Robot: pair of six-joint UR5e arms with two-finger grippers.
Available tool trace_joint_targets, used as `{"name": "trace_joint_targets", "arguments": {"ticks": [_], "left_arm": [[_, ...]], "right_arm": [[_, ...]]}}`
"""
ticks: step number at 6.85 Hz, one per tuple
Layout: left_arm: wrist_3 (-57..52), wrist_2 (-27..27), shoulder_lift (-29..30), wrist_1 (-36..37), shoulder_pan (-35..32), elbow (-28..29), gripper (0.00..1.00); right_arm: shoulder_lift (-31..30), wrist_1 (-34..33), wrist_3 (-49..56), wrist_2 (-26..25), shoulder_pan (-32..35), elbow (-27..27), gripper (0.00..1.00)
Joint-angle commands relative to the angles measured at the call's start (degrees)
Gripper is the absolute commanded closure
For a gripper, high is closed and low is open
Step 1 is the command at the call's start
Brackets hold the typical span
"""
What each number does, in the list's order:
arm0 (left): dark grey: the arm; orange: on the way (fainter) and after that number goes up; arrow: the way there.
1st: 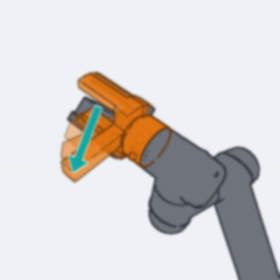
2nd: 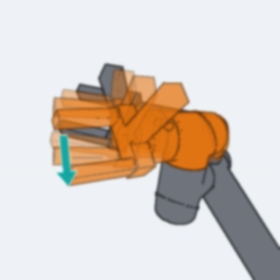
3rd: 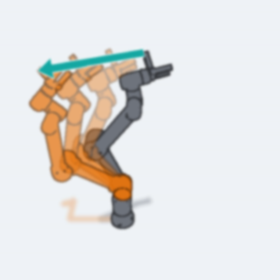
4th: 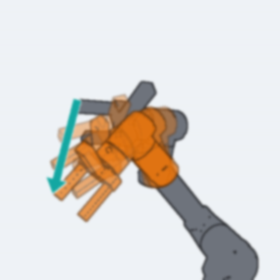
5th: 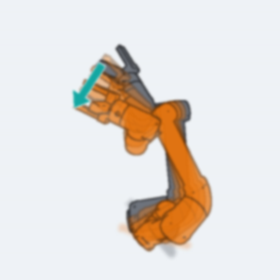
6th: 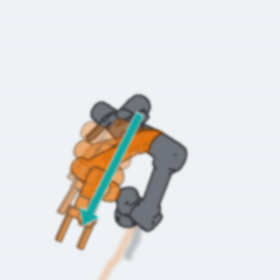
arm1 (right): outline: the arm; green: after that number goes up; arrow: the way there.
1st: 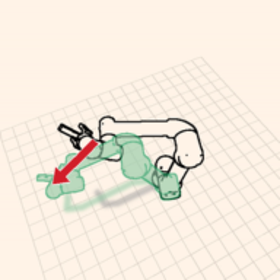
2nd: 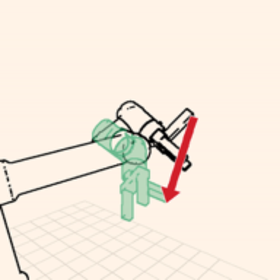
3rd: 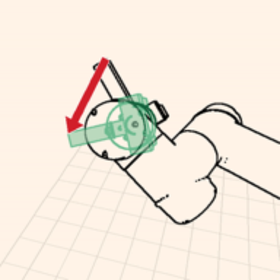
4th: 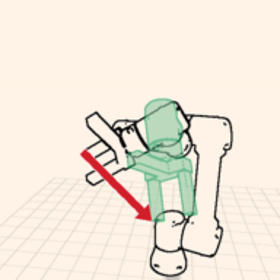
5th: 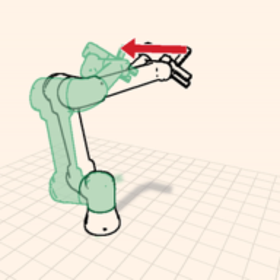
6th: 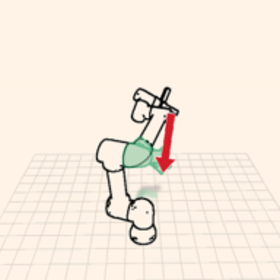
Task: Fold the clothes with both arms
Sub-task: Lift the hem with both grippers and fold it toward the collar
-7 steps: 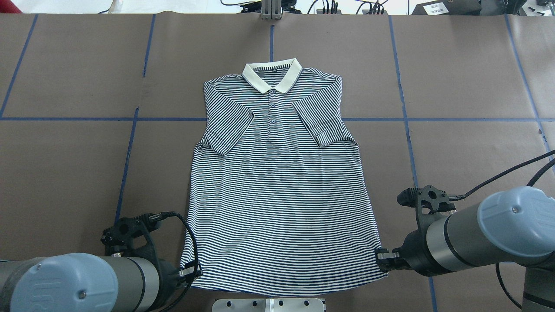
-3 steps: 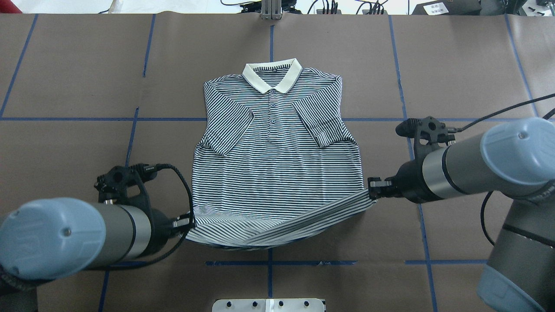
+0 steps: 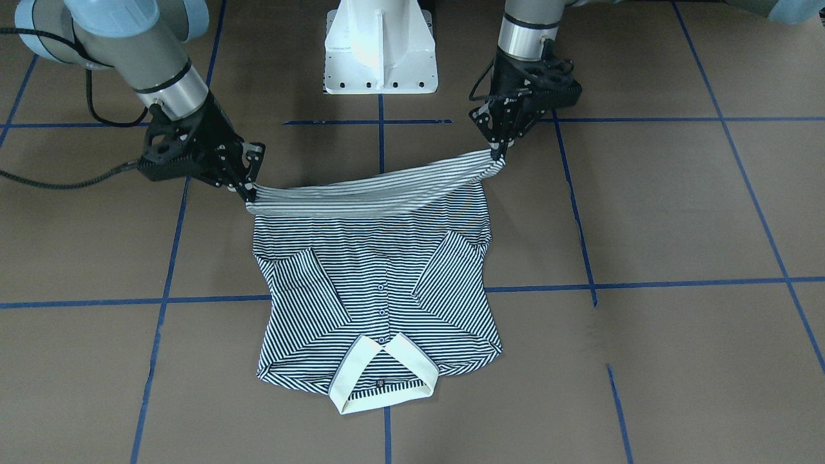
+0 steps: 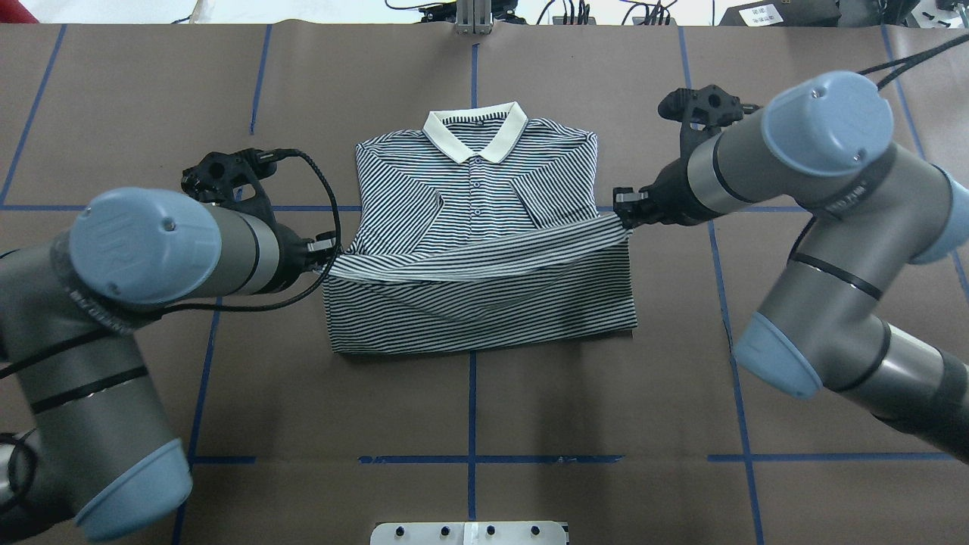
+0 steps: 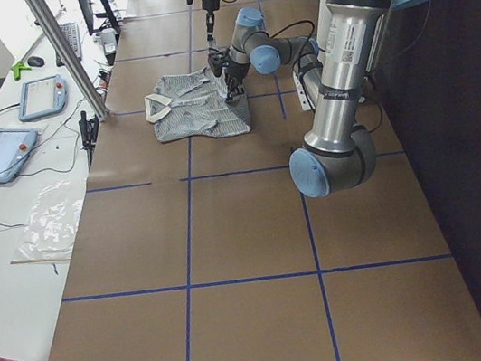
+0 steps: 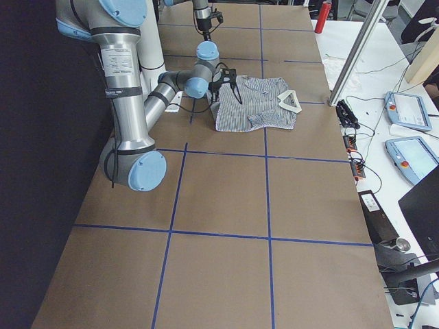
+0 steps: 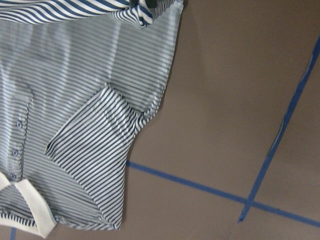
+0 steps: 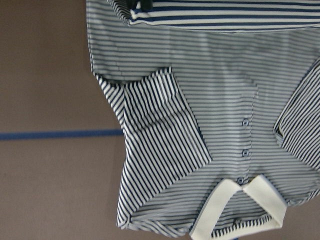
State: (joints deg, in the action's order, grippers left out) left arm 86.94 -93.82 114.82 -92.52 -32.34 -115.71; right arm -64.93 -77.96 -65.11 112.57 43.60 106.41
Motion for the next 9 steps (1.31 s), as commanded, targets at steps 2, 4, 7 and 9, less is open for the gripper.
{"name": "trace_joint_targets", "arguments": {"ticks": [2, 4, 7, 9], "left_arm": [[-1.5, -2.6, 4.3, -20.6, -9.4, 22.6, 1.0], [-2.1, -2.6, 9.3, -22.9, -12.1, 30.4, 1.0], [-2.0, -2.6, 11.5, -28.0, -12.7, 37.8, 1.0], [-1.9, -2.6, 11.7, -30.7, -12.6, 39.9, 1.0]], "right_arm": [[13.0, 7.0, 1.3, -0.2, 5.1, -21.4, 1.0], [19.6, 12.2, 1.3, 0.5, 6.0, -34.1, 1.0], [22.6, 12.7, 1.7, 0.0, 8.9, -41.6, 1.0], [23.8, 12.7, 1.7, -0.2, 9.0, -43.4, 1.0]]}}
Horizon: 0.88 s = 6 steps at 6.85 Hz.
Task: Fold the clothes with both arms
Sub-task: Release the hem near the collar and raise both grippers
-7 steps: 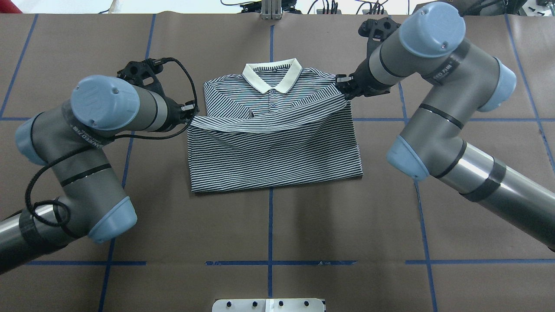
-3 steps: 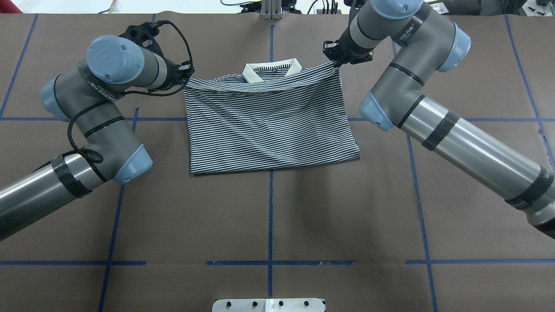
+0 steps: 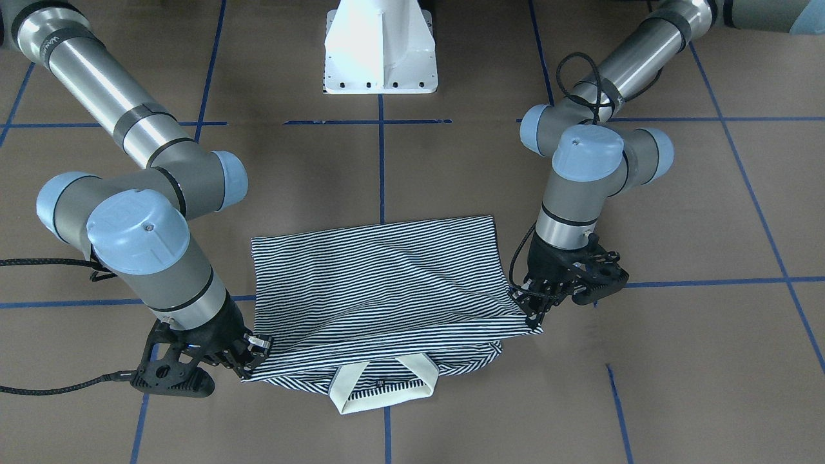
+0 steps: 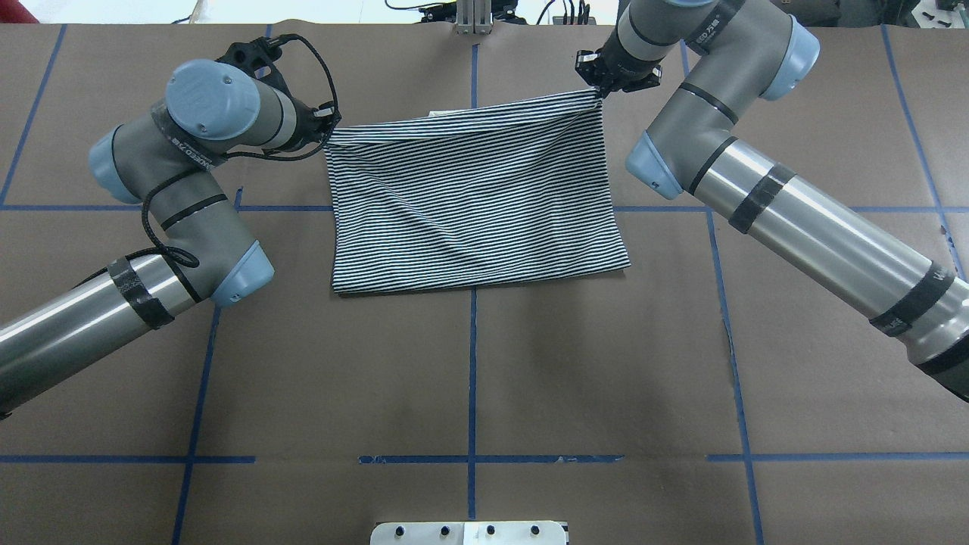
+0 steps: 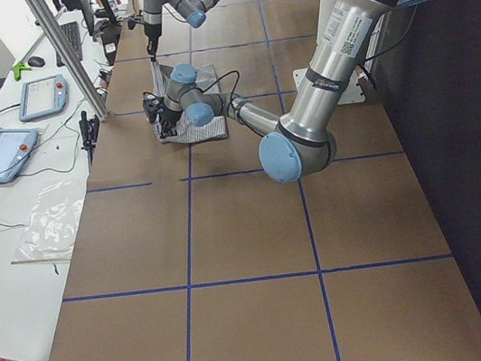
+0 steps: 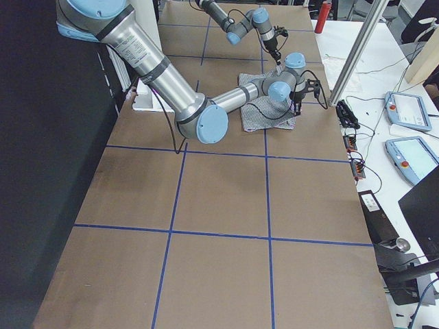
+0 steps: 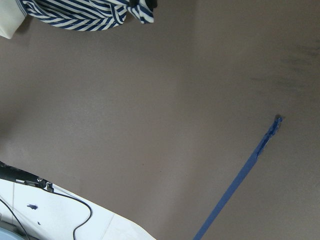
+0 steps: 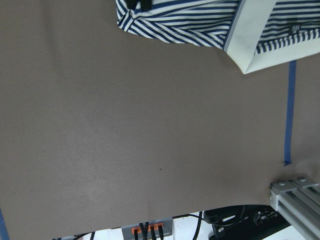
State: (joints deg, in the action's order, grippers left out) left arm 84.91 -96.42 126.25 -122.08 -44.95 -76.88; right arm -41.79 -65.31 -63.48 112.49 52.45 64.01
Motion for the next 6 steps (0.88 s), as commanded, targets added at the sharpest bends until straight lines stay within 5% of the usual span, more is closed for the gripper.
{"name": "trace_joint_targets", "arguments": {"ticks": [1, 4, 5, 6], "left_arm": [[0.3, 0.0, 0.7, -1.1, 0.0, 1.1, 1.0], [0.6, 0.0, 2.4, -1.1, 0.0, 1.1, 1.0], [0.6, 0.0, 2.5, -1.1, 0.0, 1.1, 0.84], [0.5, 0.0, 2.6, -1.1, 0.1, 1.1, 0.01]], "right_arm": [[0.8, 0.4, 0.0, -0.2, 0.1, -1.0, 1.0], [0.9, 3.7, -0.2, -0.3, -1.4, -0.6, 1.0], [0.1, 5.4, -0.2, -0.5, -1.6, -0.6, 0.98], [-0.7, 5.6, -0.2, -0.9, -1.7, -0.6, 0.01]]}}
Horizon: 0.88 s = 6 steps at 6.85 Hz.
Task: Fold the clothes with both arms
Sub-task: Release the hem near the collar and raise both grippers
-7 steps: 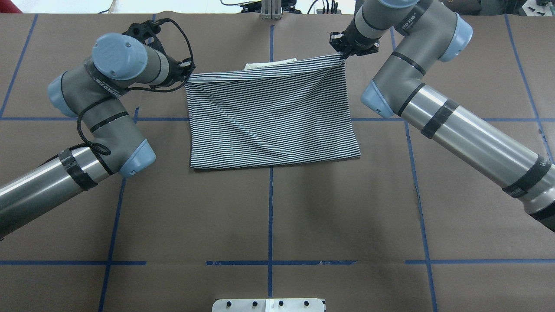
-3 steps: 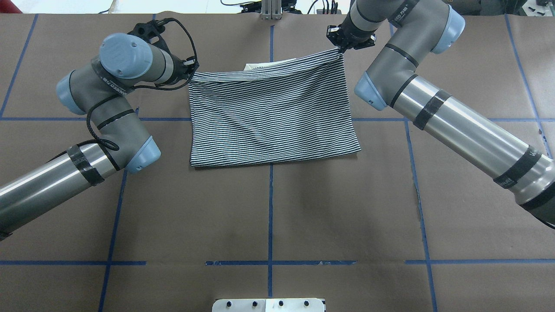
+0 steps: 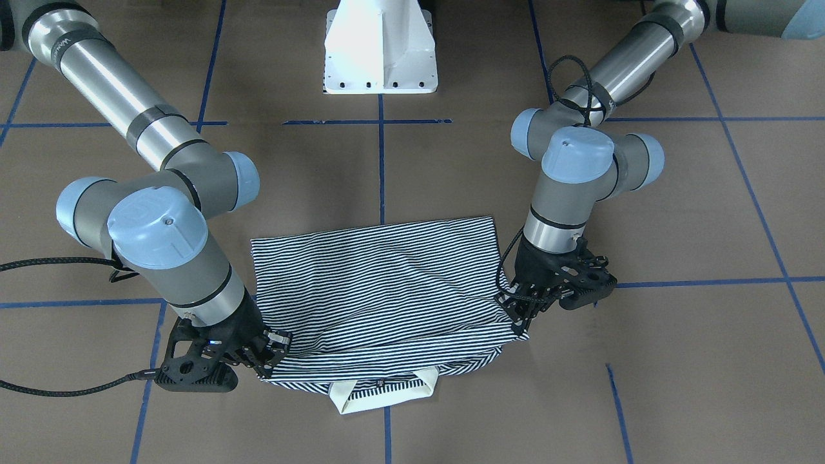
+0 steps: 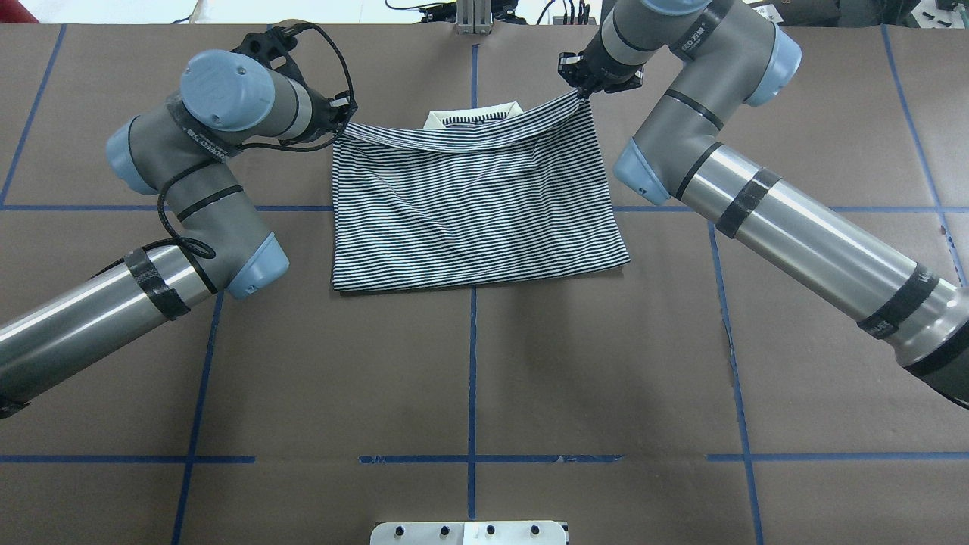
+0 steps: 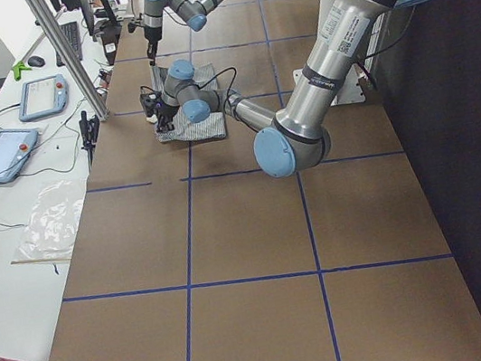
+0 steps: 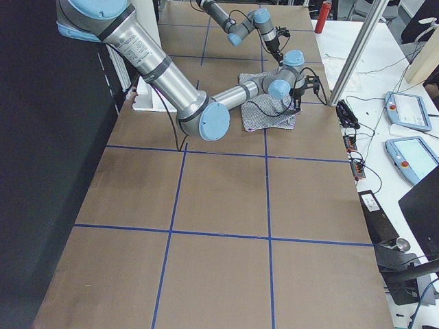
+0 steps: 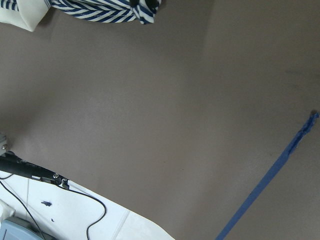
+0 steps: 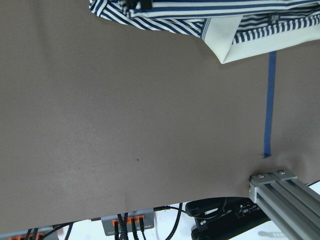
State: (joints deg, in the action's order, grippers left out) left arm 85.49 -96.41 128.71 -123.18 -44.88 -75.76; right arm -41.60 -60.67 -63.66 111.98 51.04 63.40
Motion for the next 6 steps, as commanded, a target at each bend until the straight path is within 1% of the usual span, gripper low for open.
{"name": "trace_joint_targets", "arguments": {"ticks": [1, 2, 3, 4, 5, 6], "left_arm": [[-0.2, -0.1, 0.7, 0.4, 0.0, 0.0, 0.0], [-0.2, -0.1, 0.6, 0.5, -0.2, 0.0, 0.0], [-0.6, -1.9, 0.6, 0.6, -1.5, 0.0, 0.0], [-0.6, -6.7, 0.5, 0.9, -2.2, -0.4, 0.0], [0.0, -7.4, 0.4, 1.7, -2.1, -3.1, 0.0], [0.1, -7.5, 0.4, 4.7, -2.1, -5.6, 0.0]], "right_arm": [[-1.0, 1.0, 0.3, -0.1, -0.1, 0.1, 0.0], [-1.0, 1.1, 0.6, 0.2, 0.1, 0.2, 0.0], [-2.7, 1.0, 0.6, 0.6, 0.1, 2.8, 0.0], [-8.9, 0.6, 0.8, 1.6, -0.2, 9.7, 0.0], [-15.8, 0.6, 0.2, 3.7, -2.1, 17.5, 0.0], [-23.2, 0.5, -0.1, 2.5, -5.1, 24.9, 0.0]]}}
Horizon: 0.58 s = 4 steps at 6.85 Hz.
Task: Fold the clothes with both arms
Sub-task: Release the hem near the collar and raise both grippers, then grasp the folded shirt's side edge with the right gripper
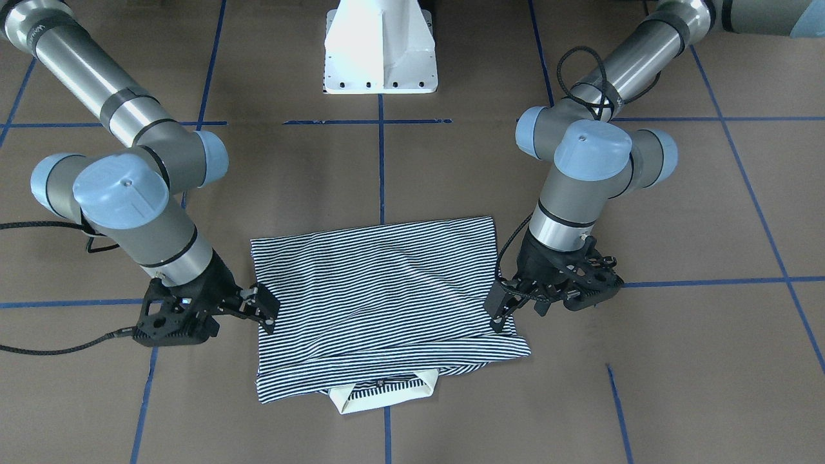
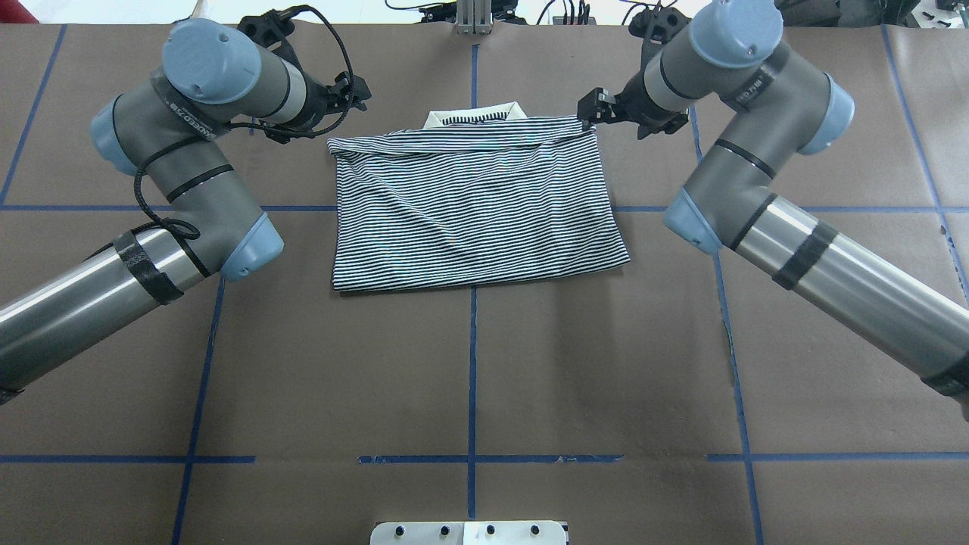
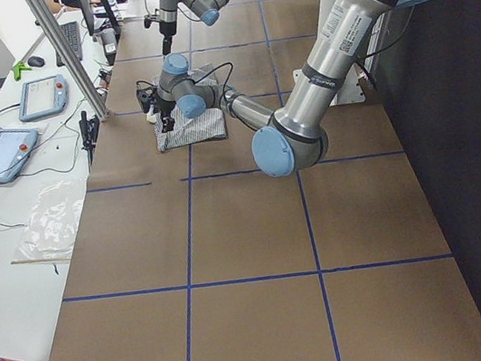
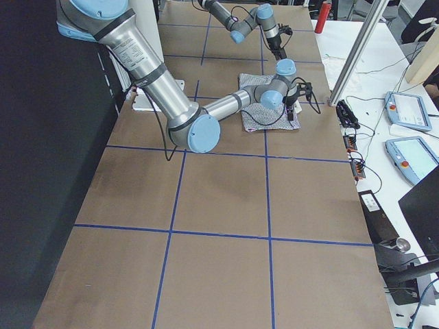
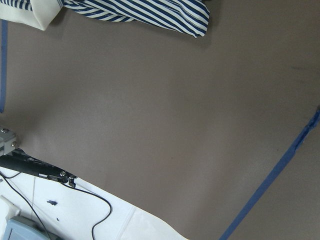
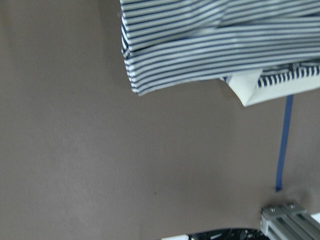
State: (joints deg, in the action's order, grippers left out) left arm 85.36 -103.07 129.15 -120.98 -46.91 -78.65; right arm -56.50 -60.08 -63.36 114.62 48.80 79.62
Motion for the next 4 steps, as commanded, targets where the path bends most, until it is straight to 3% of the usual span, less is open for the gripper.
{"name": "trace_joint_targets", "arguments": {"ticks": [1, 3, 4], "left_arm": [[0.2, -0.8, -0.3, 2.5, 0.1, -3.0, 0.0], [0.2, -0.6, -0.3, 2.4, 0.1, -3.1, 0.0], [0.2, -0.5, -0.4, 2.4, 0.1, -3.1, 0.0]], "right_arm": [[-12.5, -0.1, -0.6, -1.5, -5.6, 12.7, 0.0], [-13.0, -0.2, -0.9, -6.5, -11.0, 12.1, 0.01], [-12.7, -0.2, -0.9, -6.6, -11.4, 11.1, 0.03]]}}
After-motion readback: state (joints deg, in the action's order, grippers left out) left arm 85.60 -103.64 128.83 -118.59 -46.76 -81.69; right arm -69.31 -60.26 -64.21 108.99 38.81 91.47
